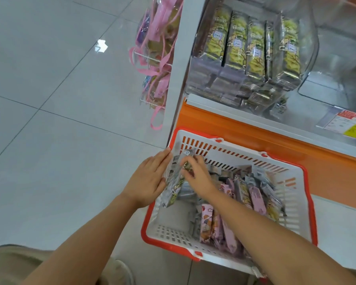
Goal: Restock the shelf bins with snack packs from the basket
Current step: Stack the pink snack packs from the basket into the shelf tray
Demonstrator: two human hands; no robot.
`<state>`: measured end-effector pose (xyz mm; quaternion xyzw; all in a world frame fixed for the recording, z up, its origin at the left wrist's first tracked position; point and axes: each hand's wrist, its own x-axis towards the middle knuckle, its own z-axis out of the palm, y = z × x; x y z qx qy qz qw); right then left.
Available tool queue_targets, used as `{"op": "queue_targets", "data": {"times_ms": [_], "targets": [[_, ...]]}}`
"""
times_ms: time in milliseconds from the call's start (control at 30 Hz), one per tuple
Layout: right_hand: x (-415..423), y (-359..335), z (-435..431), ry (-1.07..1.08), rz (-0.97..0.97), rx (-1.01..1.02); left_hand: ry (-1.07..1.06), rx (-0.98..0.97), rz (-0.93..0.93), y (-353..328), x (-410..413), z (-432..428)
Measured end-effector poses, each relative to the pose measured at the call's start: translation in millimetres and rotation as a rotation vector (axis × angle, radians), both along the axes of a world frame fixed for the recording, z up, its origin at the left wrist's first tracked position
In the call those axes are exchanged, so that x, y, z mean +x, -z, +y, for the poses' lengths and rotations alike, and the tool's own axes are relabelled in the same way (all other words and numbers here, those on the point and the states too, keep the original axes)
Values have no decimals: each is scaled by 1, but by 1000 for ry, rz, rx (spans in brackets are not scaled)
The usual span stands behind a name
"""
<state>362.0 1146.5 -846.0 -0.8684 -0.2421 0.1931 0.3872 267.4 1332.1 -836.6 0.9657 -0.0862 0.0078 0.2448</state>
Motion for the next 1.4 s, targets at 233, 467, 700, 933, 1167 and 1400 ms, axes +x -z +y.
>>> {"op": "queue_targets", "data": {"times_ms": [233, 467, 700, 933, 1167, 1400], "targets": [[14, -67, -19, 62, -59, 66, -113, 114, -13, -26, 8, -13], [21, -140, -26, 20, -222, 213, -145, -753, 284, -91, 21, -57], [11, -191, -35, 22, -123, 248, -170, -1014, 287, -135, 13, -70], [-15, -201, -69, -177, 16, 38, -212, -1147, 263, -151, 11, -74], [-16, -230, -80, -73, -157, 97, -314, -947, 138, -175, 25, -79], [15, -273, -67, 71, -460, 74, -336, -230, -327, -197, 60, -51]]}}
